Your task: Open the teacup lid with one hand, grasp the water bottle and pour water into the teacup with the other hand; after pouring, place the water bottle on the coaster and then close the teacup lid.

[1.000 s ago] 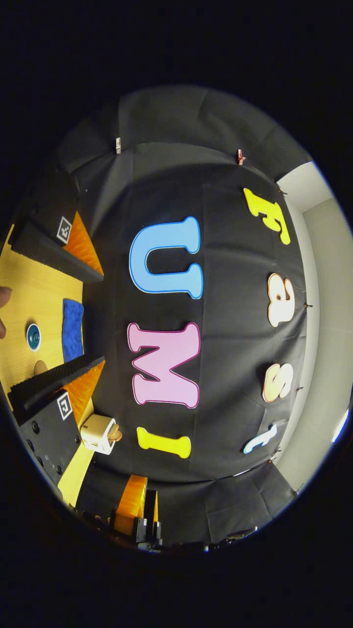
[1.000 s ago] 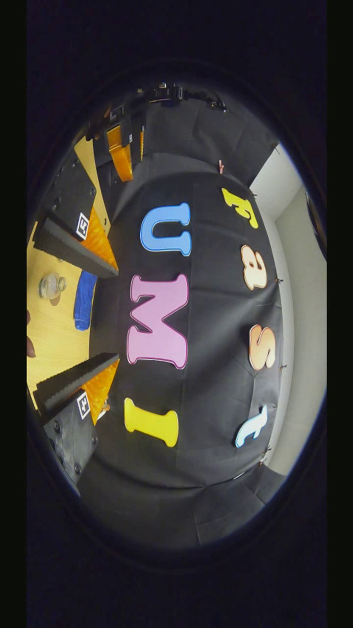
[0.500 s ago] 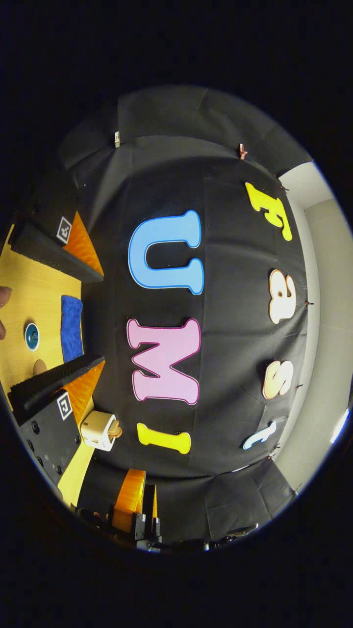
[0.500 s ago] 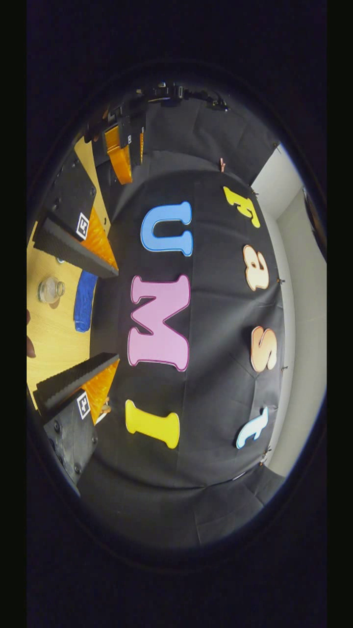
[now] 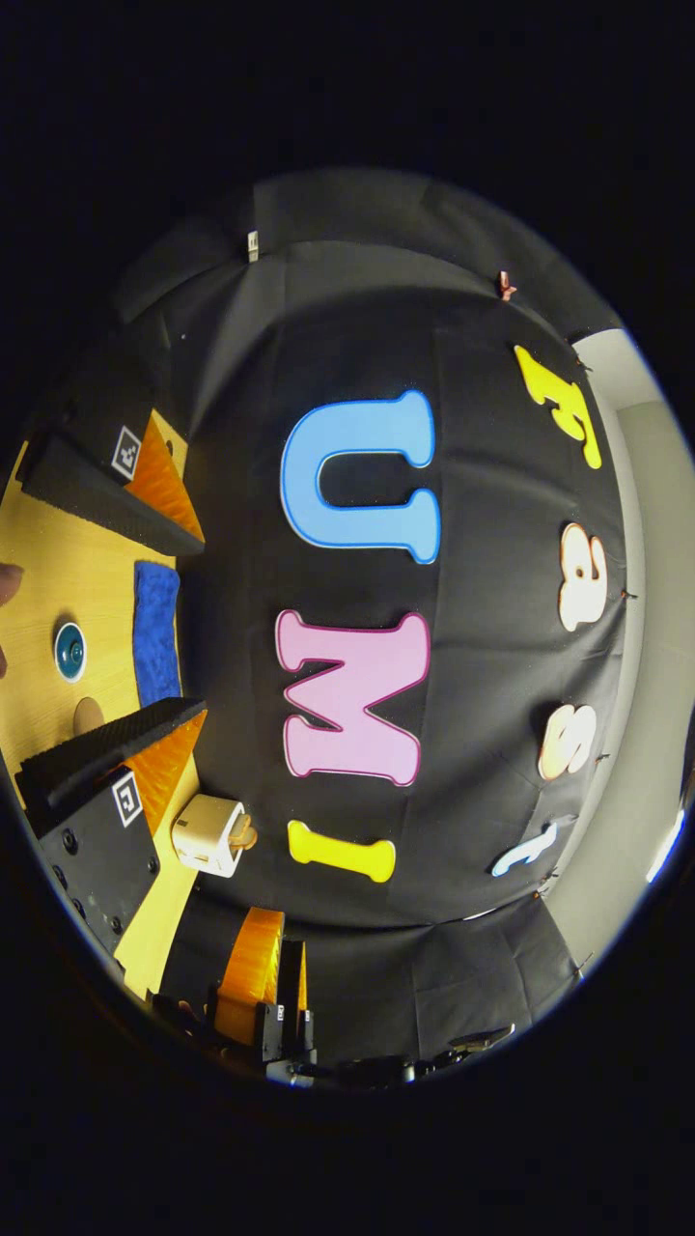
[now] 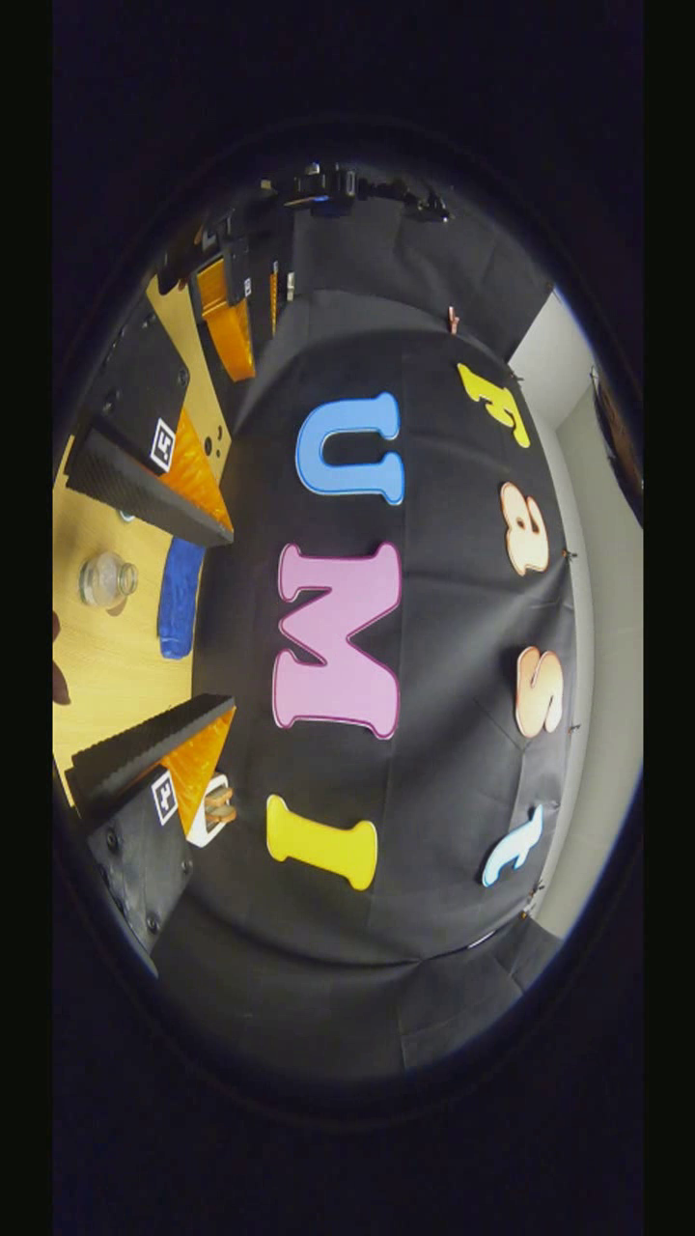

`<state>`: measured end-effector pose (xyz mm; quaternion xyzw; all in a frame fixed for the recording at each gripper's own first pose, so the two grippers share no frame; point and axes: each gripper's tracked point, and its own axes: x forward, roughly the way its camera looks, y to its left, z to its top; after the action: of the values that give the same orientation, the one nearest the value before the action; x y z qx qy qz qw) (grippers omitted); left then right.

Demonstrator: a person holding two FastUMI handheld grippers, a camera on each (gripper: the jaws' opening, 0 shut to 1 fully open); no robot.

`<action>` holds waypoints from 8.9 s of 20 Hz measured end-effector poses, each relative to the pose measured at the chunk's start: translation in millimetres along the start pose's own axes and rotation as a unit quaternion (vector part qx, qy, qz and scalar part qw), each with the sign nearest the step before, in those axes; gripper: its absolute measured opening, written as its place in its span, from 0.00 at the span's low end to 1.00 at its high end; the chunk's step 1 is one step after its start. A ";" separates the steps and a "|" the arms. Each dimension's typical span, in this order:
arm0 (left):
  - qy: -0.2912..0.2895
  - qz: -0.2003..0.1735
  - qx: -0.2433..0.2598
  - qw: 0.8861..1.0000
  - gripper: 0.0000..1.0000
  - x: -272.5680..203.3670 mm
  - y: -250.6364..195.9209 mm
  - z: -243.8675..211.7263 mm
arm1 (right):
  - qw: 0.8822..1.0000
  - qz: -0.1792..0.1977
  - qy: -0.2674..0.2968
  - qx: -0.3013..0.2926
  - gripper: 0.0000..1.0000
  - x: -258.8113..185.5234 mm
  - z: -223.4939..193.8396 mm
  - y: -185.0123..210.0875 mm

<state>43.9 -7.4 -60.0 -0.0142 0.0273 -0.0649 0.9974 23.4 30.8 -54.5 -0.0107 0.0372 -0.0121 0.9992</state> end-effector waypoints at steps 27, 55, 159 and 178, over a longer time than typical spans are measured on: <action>0.110 -0.027 0.042 0.993 0.61 113.3 -38.5 -290.8 | 0.993 0.020 0.119 0.012 0.96 -1.8 -237.6 18.5; 0.088 0.045 0.022 0.995 0.31 68.3 38.2 -227.2 | 0.987 -0.018 0.156 0.041 0.84 29.0 -326.0 51.8; 0.092 0.162 -0.035 0.982 0.31 -31.3 123.7 -239.2 | 0.472 0.054 -0.134 -0.869 0.73 133.2 -199.8 82.2; 0.097 0.141 -0.031 0.985 0.31 -8.7 101.5 -234.7 | 0.931 0.152 0.103 -0.316 0.75 97.1 -262.5 87.1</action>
<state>35.1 88.6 -297.0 -0.0346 0.1276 0.0762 0.9883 102.7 110.1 -325.4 -0.3191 0.1430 0.1512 0.9246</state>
